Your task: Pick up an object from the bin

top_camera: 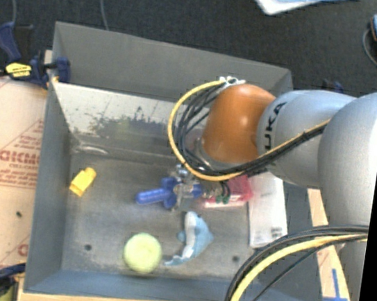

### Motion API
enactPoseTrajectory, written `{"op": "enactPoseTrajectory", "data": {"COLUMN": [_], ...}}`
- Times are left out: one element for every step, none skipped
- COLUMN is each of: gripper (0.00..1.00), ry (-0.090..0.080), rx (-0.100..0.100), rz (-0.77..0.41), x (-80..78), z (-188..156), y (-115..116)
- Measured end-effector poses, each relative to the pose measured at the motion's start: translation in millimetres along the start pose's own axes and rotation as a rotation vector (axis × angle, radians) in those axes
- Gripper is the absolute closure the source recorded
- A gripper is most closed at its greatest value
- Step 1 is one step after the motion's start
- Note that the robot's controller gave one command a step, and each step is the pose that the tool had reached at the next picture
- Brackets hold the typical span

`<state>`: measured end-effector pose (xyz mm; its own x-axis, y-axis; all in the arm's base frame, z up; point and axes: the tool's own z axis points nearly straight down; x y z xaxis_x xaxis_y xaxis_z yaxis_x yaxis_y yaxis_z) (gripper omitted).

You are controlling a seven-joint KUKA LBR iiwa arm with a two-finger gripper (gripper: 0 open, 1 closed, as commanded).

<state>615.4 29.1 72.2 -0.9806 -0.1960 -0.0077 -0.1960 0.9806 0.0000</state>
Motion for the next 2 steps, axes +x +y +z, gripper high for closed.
{"op": "enactPoseTrajectory", "data": {"gripper": [1.00, 1.00], "ry": [0.000, 0.004], "rx": [0.000, -0.001], "rz": [0.000, 0.001], "x": [0.0, 1.6], "z": [0.0, -7.9], "y": [0.1, 0.2]}}
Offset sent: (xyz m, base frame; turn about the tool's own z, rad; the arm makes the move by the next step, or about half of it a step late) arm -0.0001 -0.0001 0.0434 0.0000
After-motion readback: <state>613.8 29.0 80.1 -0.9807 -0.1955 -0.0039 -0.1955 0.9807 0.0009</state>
